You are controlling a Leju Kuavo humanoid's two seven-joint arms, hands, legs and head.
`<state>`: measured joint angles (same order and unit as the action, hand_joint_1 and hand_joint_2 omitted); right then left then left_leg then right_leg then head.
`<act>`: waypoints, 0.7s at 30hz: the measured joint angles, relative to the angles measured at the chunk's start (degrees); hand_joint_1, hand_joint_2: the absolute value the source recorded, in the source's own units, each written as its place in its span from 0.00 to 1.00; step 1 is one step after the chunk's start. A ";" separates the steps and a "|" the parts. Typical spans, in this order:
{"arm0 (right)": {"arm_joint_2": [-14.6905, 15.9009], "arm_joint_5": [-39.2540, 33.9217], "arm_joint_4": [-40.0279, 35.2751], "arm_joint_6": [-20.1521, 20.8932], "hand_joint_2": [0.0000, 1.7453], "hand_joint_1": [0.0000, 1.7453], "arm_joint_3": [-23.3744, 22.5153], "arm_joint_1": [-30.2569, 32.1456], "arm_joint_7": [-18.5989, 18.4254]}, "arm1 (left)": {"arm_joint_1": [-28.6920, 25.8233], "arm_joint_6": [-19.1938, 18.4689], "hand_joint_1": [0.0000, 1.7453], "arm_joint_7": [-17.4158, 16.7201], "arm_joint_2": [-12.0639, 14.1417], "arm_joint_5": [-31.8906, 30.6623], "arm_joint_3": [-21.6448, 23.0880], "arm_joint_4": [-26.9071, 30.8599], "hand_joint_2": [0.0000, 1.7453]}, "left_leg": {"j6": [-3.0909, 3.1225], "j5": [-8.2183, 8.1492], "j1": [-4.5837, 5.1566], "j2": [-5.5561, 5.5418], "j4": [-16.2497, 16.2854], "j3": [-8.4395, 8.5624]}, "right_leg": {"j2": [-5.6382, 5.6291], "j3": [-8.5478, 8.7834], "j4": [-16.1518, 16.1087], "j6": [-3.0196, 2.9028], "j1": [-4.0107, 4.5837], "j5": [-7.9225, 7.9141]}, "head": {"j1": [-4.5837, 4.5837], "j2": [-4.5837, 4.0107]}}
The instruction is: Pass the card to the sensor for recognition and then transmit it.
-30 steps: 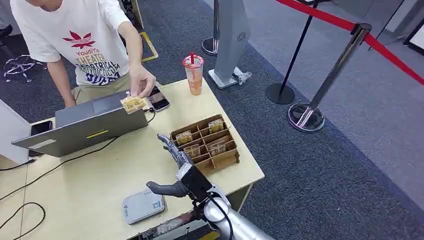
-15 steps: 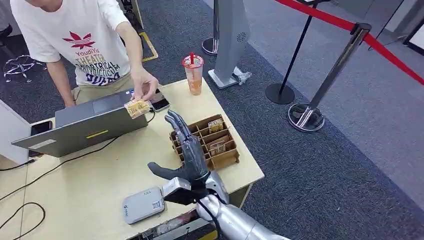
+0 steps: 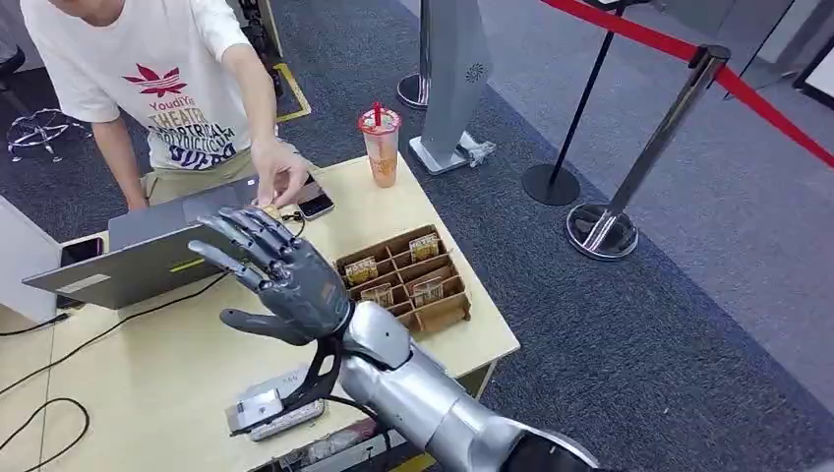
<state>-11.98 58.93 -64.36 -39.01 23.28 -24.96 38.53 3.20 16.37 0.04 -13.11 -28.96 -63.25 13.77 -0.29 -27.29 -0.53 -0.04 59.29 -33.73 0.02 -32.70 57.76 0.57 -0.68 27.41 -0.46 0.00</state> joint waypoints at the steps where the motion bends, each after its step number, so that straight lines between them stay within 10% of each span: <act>1: -0.37 0.78 1.25 0.00 1.00 0.00 0.20 -1.11 -0.71 | -0.02 -0.13 0.00 0.02 0.00 -0.02 -0.11 -0.11 0.00 | 0.00 0.00 0.00 -0.01 0.00 0.00 | 0.01 0.00 0.00 0.00 0.00 0.00 | 0.00 0.00; 21: -0.61 6.18 9.13 -0.02 1.00 0.00 -3.34 -5.11 -1.55 | -0.14 -2.40 0.00 0.07 0.77 -1.46 -0.11 -0.37 0.00 | 0.00 0.00 -0.01 -0.03 0.00 0.00 | 0.01 -0.01 0.00 0.00 0.00 0.00 | 0.00 0.00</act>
<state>-12.59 65.11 -55.23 -39.04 19.93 -30.07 36.98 3.06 13.97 0.11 -12.35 -30.42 -63.36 13.40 -0.29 -27.30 -0.54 -0.06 59.29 -33.73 0.04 -32.71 57.75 0.57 -0.68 27.41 -0.46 0.00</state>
